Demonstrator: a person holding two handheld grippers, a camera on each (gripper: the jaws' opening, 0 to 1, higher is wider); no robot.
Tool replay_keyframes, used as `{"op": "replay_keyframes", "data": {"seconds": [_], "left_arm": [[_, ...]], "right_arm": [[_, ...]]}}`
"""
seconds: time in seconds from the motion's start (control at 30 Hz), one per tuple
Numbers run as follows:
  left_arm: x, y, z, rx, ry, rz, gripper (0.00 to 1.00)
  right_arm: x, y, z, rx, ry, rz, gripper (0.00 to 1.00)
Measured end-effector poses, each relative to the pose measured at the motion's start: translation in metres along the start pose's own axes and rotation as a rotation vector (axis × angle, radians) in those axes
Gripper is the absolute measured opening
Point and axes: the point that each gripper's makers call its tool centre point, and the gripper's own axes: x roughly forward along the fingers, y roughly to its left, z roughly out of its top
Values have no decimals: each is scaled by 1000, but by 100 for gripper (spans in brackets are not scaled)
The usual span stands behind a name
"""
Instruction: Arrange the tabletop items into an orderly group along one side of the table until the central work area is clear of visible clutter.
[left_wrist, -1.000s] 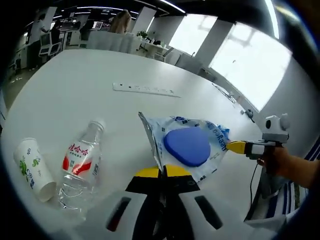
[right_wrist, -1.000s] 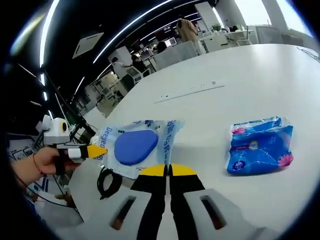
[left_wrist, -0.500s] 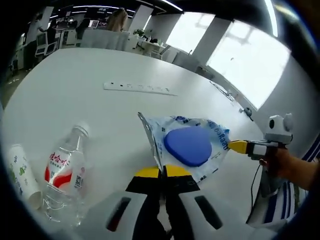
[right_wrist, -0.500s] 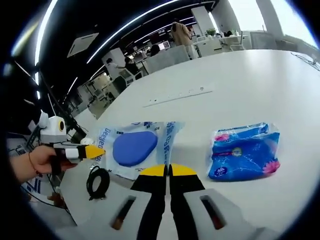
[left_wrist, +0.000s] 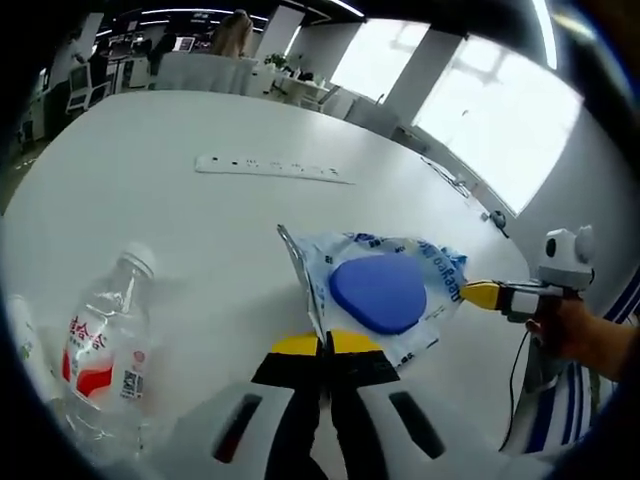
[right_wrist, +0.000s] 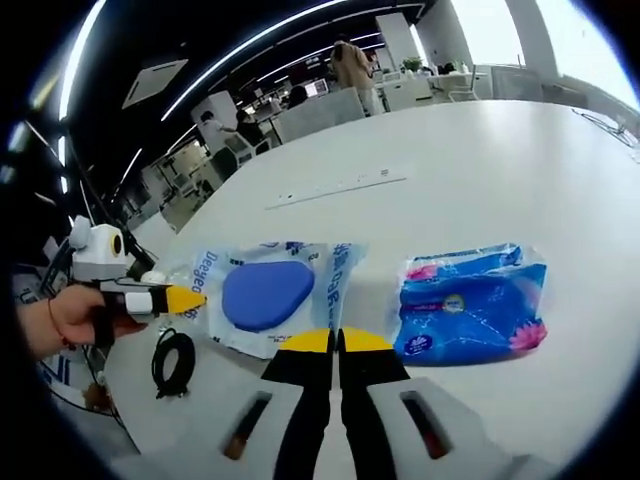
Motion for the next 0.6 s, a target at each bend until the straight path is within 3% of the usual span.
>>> {"op": "replay_keyframes", "data": {"seconds": [0.6], "left_arm": [[18, 5, -8, -8, 27, 0, 0]], "right_arm": [[12, -14, -8, -32, 41, -52, 0]]}}
